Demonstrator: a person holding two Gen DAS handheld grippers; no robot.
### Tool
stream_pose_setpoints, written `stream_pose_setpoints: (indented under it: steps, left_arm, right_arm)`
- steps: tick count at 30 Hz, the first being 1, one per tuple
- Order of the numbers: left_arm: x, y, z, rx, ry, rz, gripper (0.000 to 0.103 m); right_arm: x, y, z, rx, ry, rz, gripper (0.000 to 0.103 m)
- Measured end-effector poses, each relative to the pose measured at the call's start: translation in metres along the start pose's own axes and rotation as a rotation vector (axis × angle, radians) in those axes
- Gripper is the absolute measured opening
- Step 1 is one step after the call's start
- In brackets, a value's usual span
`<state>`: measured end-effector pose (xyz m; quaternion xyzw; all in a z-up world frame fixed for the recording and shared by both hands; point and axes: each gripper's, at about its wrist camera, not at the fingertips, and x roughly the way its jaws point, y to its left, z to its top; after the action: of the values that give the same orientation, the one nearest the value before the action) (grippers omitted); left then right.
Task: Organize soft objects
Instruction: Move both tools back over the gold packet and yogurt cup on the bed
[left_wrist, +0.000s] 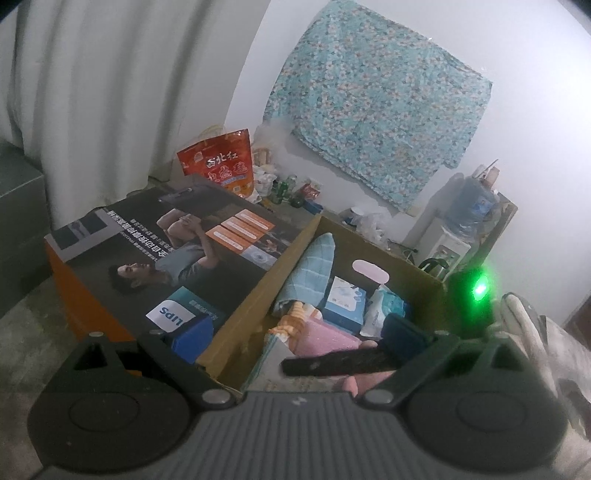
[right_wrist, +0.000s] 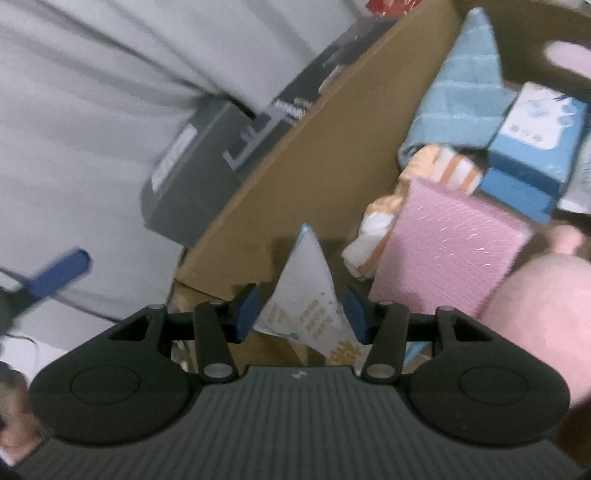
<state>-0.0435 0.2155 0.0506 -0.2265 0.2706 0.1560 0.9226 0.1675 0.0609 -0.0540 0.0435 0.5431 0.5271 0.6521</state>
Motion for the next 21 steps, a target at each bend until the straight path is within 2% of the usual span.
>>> stream_pose_setpoints:
  steps: [5, 8, 9, 13, 16, 21]
  left_arm:
    - [-0.005, -0.009, -0.002, 0.005, -0.003, -0.034, 0.099]
    - [-0.006, -0.021, -0.008, 0.03, 0.01, -0.078, 0.101]
    - [-0.006, -0.026, -0.011, 0.041, 0.016, -0.097, 0.101]
    - [0.001, -0.06, -0.027, 0.11, 0.064, -0.193, 0.101]
    - [0.008, -0.092, -0.041, 0.177, 0.107, -0.264, 0.102]
    - [0.017, -0.147, -0.064, 0.301, 0.159, -0.369, 0.102]
  right_arm:
    - [-0.07, -0.017, -0.007, 0.053, -0.14, 0.045, 0.054]
    - [-0.124, -0.031, -0.03, 0.096, -0.263, 0.05, 0.061]
    - [-0.141, -0.035, -0.043, 0.113, -0.302, 0.036, 0.066]
    - [-0.189, -0.052, -0.107, 0.177, -0.424, -0.025, 0.073]
    - [-0.22, -0.07, -0.16, 0.241, -0.489, -0.074, 0.075]
    - [-0.277, -0.09, -0.242, 0.326, -0.626, -0.209, 0.076]
